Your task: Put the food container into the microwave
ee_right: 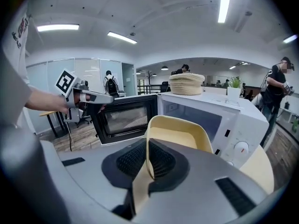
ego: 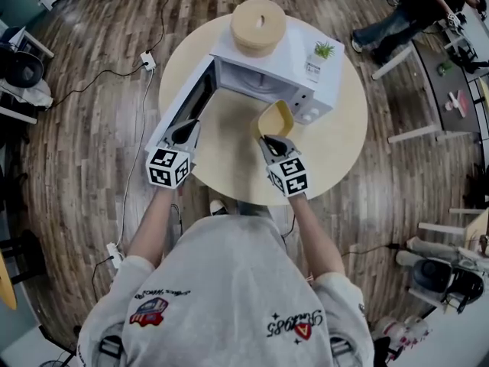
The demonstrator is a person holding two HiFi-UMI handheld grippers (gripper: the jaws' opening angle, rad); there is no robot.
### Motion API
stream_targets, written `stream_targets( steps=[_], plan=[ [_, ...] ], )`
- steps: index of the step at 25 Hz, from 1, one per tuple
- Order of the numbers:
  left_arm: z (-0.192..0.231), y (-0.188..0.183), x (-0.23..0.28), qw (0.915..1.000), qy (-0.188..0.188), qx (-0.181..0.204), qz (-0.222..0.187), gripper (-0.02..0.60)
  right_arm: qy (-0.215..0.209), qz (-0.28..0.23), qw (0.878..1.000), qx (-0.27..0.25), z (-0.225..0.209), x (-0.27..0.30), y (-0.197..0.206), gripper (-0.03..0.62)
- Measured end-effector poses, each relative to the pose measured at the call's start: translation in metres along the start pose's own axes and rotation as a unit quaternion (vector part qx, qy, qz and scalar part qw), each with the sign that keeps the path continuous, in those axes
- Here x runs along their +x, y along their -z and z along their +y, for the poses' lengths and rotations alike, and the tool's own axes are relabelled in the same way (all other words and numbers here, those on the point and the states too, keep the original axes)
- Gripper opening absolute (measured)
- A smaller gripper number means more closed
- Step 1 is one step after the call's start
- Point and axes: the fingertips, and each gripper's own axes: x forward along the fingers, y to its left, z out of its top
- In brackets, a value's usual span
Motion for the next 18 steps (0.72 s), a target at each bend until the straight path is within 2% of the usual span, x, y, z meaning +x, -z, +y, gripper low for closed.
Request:
stream_targets(
  steps=[18],
  plan=[
    [0.014,0.014,0.002,0.9994,-0.031,-0.013,0.014,0.005,-0.053,0.037,0.995,-0.079,-0.011,0.052,-0.013,0.023]
  ],
)
